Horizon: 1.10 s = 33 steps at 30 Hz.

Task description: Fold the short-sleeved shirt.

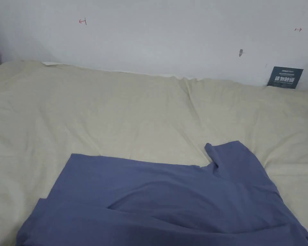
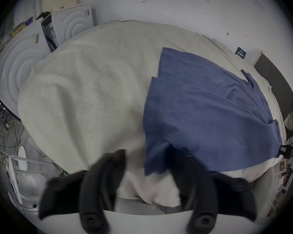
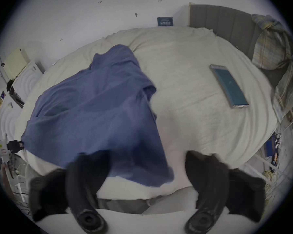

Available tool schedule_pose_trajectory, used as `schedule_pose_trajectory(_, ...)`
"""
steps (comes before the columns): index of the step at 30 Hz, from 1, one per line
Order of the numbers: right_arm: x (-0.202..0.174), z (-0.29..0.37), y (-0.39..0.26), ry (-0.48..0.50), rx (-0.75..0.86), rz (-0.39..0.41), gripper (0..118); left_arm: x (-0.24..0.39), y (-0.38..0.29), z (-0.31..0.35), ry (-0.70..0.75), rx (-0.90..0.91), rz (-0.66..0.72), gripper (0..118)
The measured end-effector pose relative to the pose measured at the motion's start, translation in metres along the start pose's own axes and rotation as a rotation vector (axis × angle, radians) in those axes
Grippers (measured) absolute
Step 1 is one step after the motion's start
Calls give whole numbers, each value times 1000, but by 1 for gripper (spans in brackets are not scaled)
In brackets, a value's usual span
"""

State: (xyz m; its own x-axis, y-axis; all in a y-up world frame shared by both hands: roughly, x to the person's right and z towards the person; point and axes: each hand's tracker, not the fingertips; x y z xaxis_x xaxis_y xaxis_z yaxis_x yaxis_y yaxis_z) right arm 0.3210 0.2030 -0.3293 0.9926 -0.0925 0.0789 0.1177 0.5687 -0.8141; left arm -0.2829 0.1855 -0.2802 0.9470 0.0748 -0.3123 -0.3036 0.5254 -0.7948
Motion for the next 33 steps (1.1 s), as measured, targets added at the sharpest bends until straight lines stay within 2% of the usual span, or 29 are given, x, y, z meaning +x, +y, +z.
schedule_pose_trajectory(1, 0, 7, 6, -15, 50, 12, 95, -2, 1, 5, -14, 27, 2, 95)
schedule_pose_trajectory(5, -5, 23, 28, 20, 112, -4, 95, 4, 16, 31, -72, 102, 69, 95)
schedule_pose_trajectory(8, -15, 29, 45, 72, 168, 30, 93, 23, 34, 52, -130, 178, 56, 94)
schedule_pose_trajectory(9, -21, 29, 51, 80, 185, 25, 89, 32, 41, 57, -157, 208, 28, 91)
schedule_pose_trajectory(10, -27, 29, 57, 81, 190, 17, 70, 42, 48, 61, -168, 224, -15, 76)
schedule_pose_trajectory(11, -29, 25, 62, 100, 206, 4, 49, 53, 55, 64, -165, 245, -36, 55)
schedule_pose_trajectory(12, -34, 21, 68, 110, 226, -8, 15, 63, 62, 63, -163, 253, -63, 27)
schedule_pose_trajectory(13, -37, 14, 75, 120, 222, -38, 0, 74, 71, 58, -173, 260, -90, 1)
schedule_pose_trajectory(14, -39, 7, 81, 126, 204, -54, 0, 81, 78, 53, -186, 245, -95, 1)
schedule_pose_trajectory(17, -51, -13, 99, 157, 214, -18, 0, 104, 93, 36, -207, 192, -210, 0)
schedule_pose_trajectory(18, -54, -19, 107, 153, 200, 21, 0, 109, 96, 30, -209, 185, -240, 0)
schedule_pose_trajectory(23, -52, -55, 155, 163, 176, 29, 0, 117, 121, -1, -197, 160, -211, 0)
schedule_pose_trajectory(26, -53, -85, 186, 133, 128, 72, 0, 114, 135, -10, -184, 157, -201, 0)
schedule_pose_trajectory(27, -51, -93, 196, 116, 123, 66, 12, 113, 139, -13, -184, 159, -196, 0)
schedule_pose_trajectory(28, -51, -105, 206, 75, 93, 62, 48, 114, 140, -14, -176, 158, -189, 0)
schedule_pose_trajectory(29, -50, -118, 216, 55, 69, 65, 69, 113, 143, -17, -168, 157, -186, 0)
schedule_pose_trajectory(30, -48, -128, 222, 47, 44, 57, 75, 112, 145, -20, -160, 158, -182, 0)
schedule_pose_trajectory(33, -50, -162, 238, 70, -13, 52, 75, 115, 145, -24, -116, 167, -216, 0)
